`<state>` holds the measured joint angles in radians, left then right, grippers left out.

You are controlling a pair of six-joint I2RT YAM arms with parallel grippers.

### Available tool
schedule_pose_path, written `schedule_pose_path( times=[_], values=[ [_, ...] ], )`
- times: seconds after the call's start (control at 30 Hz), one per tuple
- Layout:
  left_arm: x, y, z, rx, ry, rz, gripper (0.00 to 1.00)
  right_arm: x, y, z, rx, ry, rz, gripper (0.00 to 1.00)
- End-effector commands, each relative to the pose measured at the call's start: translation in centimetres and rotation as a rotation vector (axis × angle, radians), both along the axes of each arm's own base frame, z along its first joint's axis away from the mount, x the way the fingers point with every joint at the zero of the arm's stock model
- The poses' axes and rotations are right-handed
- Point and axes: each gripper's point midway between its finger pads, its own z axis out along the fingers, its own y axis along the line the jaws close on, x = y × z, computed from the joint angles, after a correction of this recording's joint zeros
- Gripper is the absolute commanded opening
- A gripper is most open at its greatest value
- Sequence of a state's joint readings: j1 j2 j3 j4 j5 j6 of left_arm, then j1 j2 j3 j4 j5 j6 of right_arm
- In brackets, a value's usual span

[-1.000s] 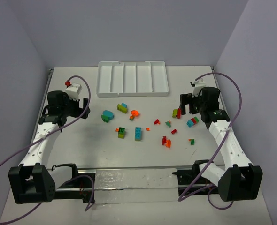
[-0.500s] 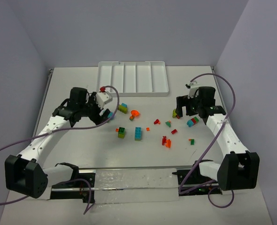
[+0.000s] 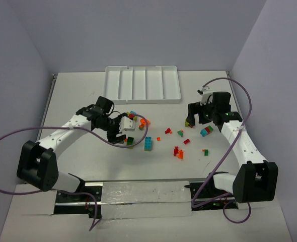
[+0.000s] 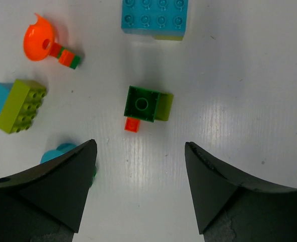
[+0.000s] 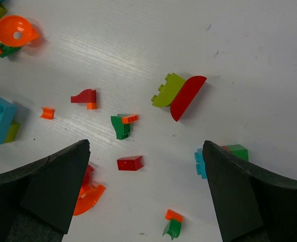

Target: Sort the legos into containers by color

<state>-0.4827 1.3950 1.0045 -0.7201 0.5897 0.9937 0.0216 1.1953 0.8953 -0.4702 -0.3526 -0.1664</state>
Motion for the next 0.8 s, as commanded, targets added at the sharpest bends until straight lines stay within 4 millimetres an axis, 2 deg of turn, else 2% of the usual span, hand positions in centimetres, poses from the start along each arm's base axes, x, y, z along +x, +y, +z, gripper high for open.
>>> schedule_pose_path(
  times=[0.0,0.27,0.57,0.77],
  values=[
    [-0.1,-2.2,0.4,-0.034,-0.017,-0.178,0.80,0.4,0.3,1.2,0.005,-0.023,0.030,1.00],
    [0.8,-3.5,-2.2,0.018,-0.013,-0.216,0.70,0.0,0.5,1.2,0.009,-0.019,0.045,1.00],
    [1.4,-4.6,-4.6,0.079,-0.004,-0.215,0.70,0.0,0.7,1.0,0.018,-0.008,0.054,1.00],
    [1.7,-4.6,-5.8,0.113,0.011,-0.210,0.67,-0.1,0.7,0.9,0.015,-0.005,0.058,1.00]
  ],
)
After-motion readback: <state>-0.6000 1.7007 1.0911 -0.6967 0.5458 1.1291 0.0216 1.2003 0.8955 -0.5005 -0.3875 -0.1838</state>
